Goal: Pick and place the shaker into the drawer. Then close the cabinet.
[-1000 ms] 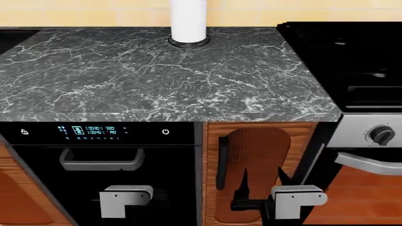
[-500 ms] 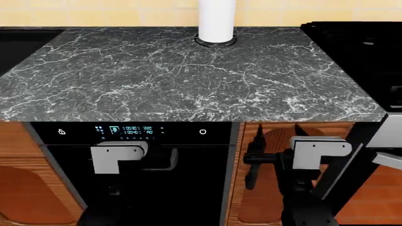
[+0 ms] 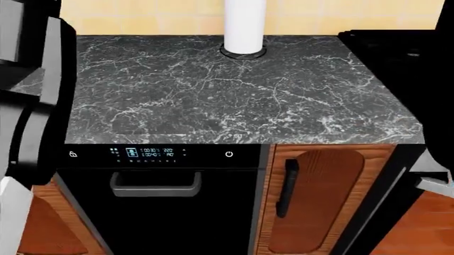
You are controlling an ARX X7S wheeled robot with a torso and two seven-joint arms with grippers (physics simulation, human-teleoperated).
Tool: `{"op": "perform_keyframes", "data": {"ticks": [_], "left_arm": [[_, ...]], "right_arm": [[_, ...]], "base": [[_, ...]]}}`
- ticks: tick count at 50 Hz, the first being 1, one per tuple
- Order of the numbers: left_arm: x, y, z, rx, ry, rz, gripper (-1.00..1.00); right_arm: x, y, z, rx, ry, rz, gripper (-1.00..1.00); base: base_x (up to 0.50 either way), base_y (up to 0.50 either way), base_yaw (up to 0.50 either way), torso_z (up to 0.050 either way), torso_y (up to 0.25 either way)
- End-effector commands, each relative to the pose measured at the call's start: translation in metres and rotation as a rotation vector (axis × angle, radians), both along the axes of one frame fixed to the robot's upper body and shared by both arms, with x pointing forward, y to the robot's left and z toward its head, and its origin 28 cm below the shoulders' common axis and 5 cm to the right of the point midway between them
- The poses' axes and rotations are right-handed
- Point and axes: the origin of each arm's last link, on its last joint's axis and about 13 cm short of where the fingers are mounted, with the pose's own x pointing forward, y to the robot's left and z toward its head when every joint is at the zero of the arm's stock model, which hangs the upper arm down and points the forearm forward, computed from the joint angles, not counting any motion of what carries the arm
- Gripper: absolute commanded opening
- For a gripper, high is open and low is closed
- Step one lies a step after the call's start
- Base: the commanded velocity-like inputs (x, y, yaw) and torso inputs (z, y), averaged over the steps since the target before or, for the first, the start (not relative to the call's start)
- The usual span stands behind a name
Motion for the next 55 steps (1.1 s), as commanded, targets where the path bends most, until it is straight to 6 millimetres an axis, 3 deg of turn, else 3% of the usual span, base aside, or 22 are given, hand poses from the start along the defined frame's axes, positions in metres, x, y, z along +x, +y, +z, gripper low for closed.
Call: {"op": "perform_keyframes", "data": {"ticks": [1,10,27,30,37,46,55], "left_arm": [[-0.036,0.015,0.055,0.044,0.109,0.123,1.0],[-0.027,0.01,0.035,0.107,0.278,0.082,1.0],[-0.024,0.008,0.029,0.128,0.322,0.048,1.0],[-0.026,0.008,0.035,0.056,0.27,0.048,1.0],[-0.032,0.008,0.046,-0.063,0.208,0.043,1.0],[-0.03,0.005,0.044,-0.075,0.208,0.045,1.0],[-0.028,0.005,0.041,-0.065,0.207,0.057,1.0]], "right_arm": [[-0.036,0.005,0.042,-0.027,0.2,0.024,1.0],[-0.033,0.008,0.035,-0.034,0.29,0.047,1.0],[-0.035,0.015,0.034,-0.061,0.332,0.091,1.0],[-0.035,0.016,0.035,-0.095,0.329,0.093,1.0],[-0.037,0.018,0.04,-0.125,0.292,0.103,1.0],[-0.038,0.016,0.041,-0.129,0.276,0.092,1.0],[-0.037,0.015,0.04,-0.134,0.283,0.092,1.0]], "base": [[0.0,0.0,0.0,0.05,0.09],[0.0,0.0,0.0,0.05,0.088],[0.0,0.0,0.0,0.05,0.088],[0.0,0.0,0.0,0.05,0.086],[0.0,0.0,0.0,0.0,0.0],[0.03,0.0,0.0,0.0,0.0],[0.46,-0.12,0.0,0.0,0.0]]}}
